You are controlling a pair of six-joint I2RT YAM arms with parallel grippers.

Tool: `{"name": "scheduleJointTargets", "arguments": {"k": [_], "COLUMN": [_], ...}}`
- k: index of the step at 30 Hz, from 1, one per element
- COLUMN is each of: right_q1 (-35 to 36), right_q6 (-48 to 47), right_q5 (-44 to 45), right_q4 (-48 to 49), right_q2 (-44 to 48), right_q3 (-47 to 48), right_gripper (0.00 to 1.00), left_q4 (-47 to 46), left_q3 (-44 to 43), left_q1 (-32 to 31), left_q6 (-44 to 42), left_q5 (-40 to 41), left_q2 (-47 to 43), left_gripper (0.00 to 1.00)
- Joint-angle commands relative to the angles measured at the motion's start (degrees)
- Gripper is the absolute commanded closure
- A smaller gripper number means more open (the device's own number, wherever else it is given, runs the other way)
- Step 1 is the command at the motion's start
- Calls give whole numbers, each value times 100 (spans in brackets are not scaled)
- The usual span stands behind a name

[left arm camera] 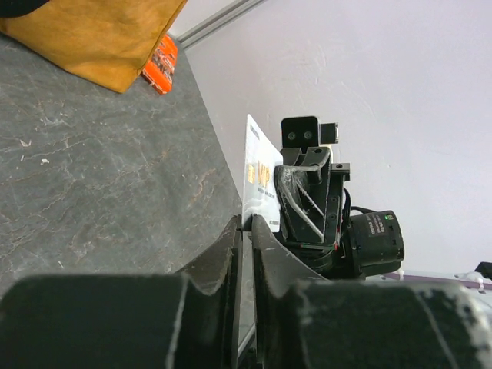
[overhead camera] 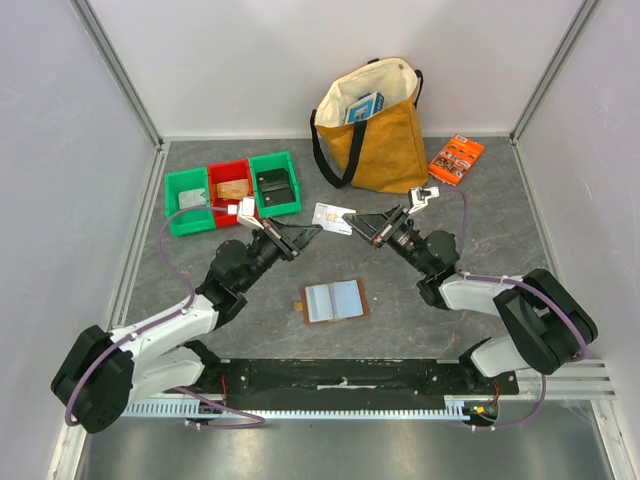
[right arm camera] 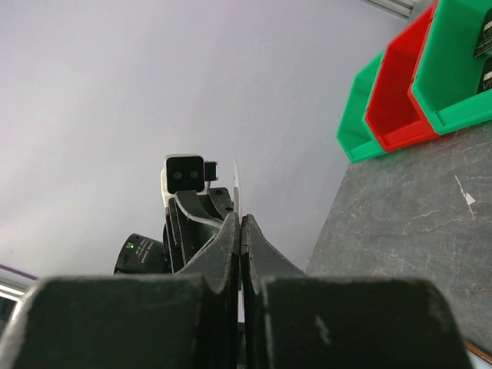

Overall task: Take the credit cards out of the card holder
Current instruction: Place the credit card in the storage box.

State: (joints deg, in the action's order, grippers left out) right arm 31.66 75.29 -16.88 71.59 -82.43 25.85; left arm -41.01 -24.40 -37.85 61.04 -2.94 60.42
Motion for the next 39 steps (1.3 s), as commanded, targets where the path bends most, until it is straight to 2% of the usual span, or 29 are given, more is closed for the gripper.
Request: {"name": "scheduleJointTargets", "arguments": {"k": [1,3,9,11,14,16,18,22,25,29,34,36,39], "right_q1": [16,24,24,24,16,16,-19,-230,-449,-652,-819,-828,-837], "right_q6": [83,118,135,135,127,153,153,136,13,-443,-1391,-2014,-2973], "right_q5": [-122,-122,-131,-140,-140,-122,-148,-324,-491,-667,-1079,-1080,-958], "right_q4": [540,584,619,628,637,637,637,610,435,-232,-1750,-2883,-4062], "right_q2": [-71,-106,-141,-141,-159,-159,-159,-106,34,367,938,1211,1554], "right_q3": [-80,-80,-71,-71,-88,-123,-150,-255,-361,-422,-221,7,297], "right_gripper": [100,100,100,100,100,100,92,62,51,38,20,11,2], "left_q4": [-547,-636,-662,-671,-662,-584,-461,-30,269,681,972,1042,1192], "left_q3": [-205,-231,-249,-249,-249,-240,-232,-258,-258,-302,-354,-416,-574], "left_q1": [23,23,23,14,14,14,23,206,514,1260,2551,3122,3774], "left_q6": [49,49,93,93,75,40,-47,-311,-469,-759,-1041,-1137,-1260], "left_q5": [189,136,101,118,144,197,267,487,470,321,-320,-557,-882], "left_q2": [83,110,163,163,154,119,31,-162,-311,-505,-576,-541,-418], "left_gripper": [81,75,70,76,98,98,98,98,98,98,98,98,98]}}
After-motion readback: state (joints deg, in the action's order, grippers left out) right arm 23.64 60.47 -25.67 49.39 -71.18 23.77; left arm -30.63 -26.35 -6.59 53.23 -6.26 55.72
